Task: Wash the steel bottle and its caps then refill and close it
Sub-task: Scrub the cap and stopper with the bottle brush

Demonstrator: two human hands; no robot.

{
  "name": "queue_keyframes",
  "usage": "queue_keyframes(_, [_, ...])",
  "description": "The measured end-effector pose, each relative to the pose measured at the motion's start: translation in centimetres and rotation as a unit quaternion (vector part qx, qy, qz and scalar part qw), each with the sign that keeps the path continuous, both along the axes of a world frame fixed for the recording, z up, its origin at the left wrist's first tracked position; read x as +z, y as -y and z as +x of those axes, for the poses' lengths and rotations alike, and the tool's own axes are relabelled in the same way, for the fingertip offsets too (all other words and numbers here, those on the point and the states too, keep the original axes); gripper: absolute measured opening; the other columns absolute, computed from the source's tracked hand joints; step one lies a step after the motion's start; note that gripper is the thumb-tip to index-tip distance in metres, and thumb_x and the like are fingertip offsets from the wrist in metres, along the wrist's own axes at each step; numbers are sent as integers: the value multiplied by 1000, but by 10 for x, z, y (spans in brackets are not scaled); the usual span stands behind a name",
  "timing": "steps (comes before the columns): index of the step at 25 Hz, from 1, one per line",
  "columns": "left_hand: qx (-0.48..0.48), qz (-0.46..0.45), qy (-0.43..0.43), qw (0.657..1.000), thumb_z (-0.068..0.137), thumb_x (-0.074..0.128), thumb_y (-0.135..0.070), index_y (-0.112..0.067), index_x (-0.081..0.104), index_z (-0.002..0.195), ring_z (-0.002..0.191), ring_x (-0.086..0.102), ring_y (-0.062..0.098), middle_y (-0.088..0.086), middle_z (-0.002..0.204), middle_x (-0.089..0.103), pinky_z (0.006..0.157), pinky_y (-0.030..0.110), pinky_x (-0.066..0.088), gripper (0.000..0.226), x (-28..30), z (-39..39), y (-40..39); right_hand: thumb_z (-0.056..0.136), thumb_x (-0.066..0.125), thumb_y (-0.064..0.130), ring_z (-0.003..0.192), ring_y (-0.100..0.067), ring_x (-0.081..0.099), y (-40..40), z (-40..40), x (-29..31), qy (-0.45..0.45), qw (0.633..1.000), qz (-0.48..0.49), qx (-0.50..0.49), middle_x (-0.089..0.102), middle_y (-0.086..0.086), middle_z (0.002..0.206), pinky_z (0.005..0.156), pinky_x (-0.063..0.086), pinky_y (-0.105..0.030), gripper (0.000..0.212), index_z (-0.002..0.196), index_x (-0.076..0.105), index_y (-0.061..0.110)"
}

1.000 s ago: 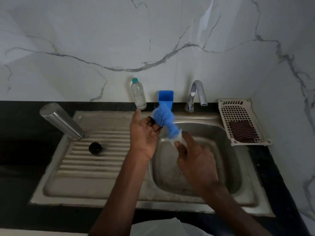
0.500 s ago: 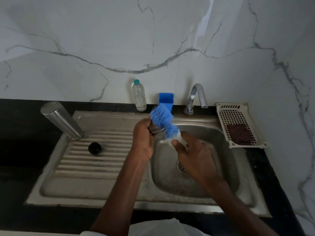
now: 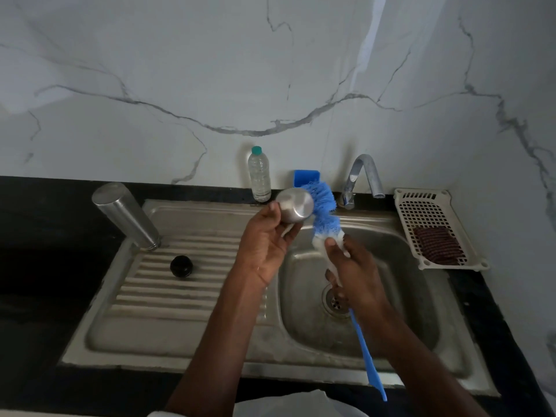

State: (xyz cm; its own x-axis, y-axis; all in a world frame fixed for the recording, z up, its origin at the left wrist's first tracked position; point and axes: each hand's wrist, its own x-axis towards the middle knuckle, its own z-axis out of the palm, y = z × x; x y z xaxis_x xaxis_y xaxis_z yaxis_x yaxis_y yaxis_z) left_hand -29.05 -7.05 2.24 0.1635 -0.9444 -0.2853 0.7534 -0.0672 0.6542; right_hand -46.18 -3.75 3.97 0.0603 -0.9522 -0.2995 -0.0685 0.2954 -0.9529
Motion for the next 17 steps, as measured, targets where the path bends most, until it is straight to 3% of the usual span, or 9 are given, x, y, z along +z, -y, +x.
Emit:
queue_keyframes(3, [-20,-4,12,1000,99,60,-15,-6,69,102,110,72,27,14,116,75,102,37,57,13,-3,0,-2,103,55,42,38,-9,30,5,-5,1,84,988,126,36,48,-4,59,36,22,-15,24,115,65,23])
queue_keyframes(5, [12,-12,-25,1000,99,61,-16,-7,69,104,108,73,25,14,114,76,88,29,61,13,-6,6,1,101,55,45,37,-7,27,-11,-4,-5,149,971,177,65,44,-2,58,34,21,-14,32,111,63,15])
queue_keyframes(7, [42,-28,-13,999,92,66,-20,-6,70,112,114,71,25,14,119,75,88,26,59,24,-16,9,2,99,57,43,35,-6,27,-20,1,-10,220,946,225,84,41,-1,58,33,18,-14,32,109,60,12])
queue_keyframes(9, [48,-32,137,989,93,69,-18,-11,74,116,117,70,23,10,120,77,93,27,56,24,-24,3,-3,91,72,34,31,-4,30,-10,4,-18,332,889,297,112,35,4,54,27,21,-17,28,95,53,13])
queue_keyframes(11, [69,-54,291,953,97,69,-9,-19,78,114,113,72,16,1,112,80,94,25,53,21,-29,1,-9,84,80,28,29,-4,35,4,4,-19,419,824,358,132,29,6,53,23,29,-19,34,87,49,14])
queue_keyframes(12, [84,-70,330,938,97,69,-6,-21,78,113,109,73,12,-2,109,80,92,22,53,24,-30,4,-11,88,75,30,29,-4,35,6,5,-19,417,823,361,135,28,7,53,23,29,-19,31,85,49,14])
queue_keyframes(14, [120,-62,376,917,96,71,-5,-22,78,110,98,74,8,-4,102,81,85,18,54,23,-29,17,-8,99,61,35,32,-4,31,-4,12,-18,321,882,323,122,34,4,55,26,22,-16,24,95,55,13])
queue_keyframes(17, [133,20,397,908,95,74,-13,-20,80,87,75,67,12,8,81,77,72,26,55,13,-34,32,-2,103,58,39,41,-10,37,-23,27,-19,73,986,143,42,51,-5,63,36,27,-19,22,113,66,21])
